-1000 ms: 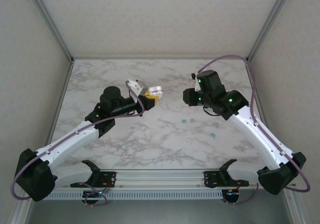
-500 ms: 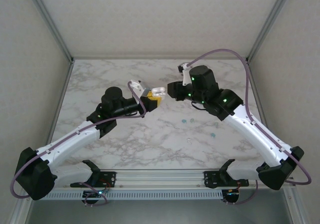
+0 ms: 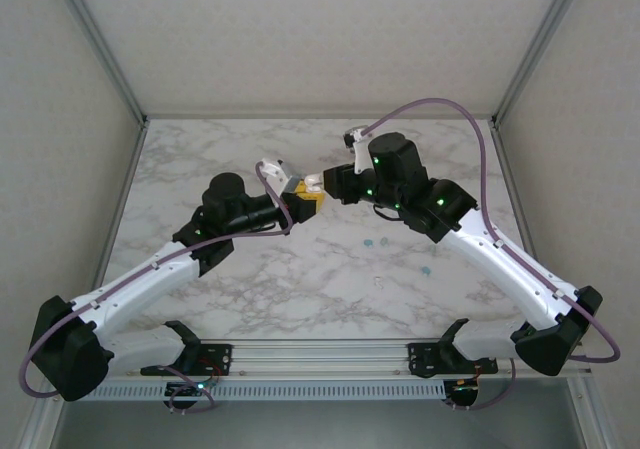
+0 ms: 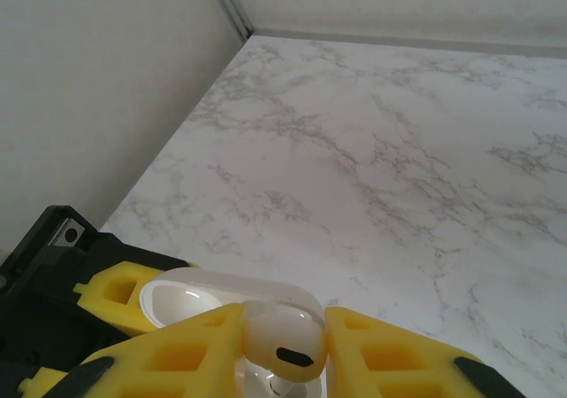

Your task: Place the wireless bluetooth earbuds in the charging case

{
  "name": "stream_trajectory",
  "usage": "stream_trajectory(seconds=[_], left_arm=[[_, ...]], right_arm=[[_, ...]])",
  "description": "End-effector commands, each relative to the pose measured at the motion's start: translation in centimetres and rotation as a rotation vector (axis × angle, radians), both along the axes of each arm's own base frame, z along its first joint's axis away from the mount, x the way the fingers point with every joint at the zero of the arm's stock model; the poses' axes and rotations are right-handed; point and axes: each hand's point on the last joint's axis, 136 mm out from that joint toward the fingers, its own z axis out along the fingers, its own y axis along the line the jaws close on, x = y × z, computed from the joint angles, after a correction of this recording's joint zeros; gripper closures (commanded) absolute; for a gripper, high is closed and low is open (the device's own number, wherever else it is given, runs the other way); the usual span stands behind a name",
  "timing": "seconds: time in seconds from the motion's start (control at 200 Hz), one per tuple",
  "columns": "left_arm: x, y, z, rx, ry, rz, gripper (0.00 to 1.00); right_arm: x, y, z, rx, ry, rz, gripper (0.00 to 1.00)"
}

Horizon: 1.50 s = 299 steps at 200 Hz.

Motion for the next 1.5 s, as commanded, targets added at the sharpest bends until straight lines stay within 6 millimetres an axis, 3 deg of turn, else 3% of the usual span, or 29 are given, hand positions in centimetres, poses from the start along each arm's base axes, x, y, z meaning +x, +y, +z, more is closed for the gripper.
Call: stream_trajectory(seconds=[0.0, 0.516, 0.691, 0.936, 1.076, 1.146, 1.337, 1.492], left_arm=[[-0.8, 0.0, 3.0, -0.051, -0.054, -0.018, 0.84], [-0.3, 0.4, 3.3, -0.072, -0.042, 0.025, 0.83], [-0.2, 0.4, 3.3, -0.074, -0.044, 0.025, 0.84], [-0.3, 0.4, 3.5, -0.076, -0.052, 0.025, 0.84], [-0.4, 0.5, 3.4, -0.071, -0.062, 0.022, 0.84], [-0.6, 0.5, 3.4, -0.068, -0.072, 0.016, 0.84], [-0.7, 0.5, 3.0, -0.035, -0.097, 0.005, 0.84], [-0.8, 0.4, 3.0, -0.022, -0.107, -0.003, 0.85]], right_arm=[[-0.1, 0.4, 1.1, -0.006, -0.066, 0.012, 0.72], [-1.3, 0.6, -0.6, -0.113, -0.13, 0.104, 0.73], [-2.3, 1.7, -0.8, -0.084, -0.101, 0.184, 0.69], [-2.6, 1.8, -1.5, -0.089, -0.067, 0.192, 0.65], [-2.8, 1.8, -0.8, -0.06, -0.052, 0.183, 0.6], [-2.8, 1.7, -0.2, -0.035, -0.045, 0.169, 0.51], [-3.0, 1.2, 2.1, 0.06, -0.018, 0.133, 0.39], [-3.0, 0.4, 3.4, 0.109, -0.004, 0.11, 0.35]])
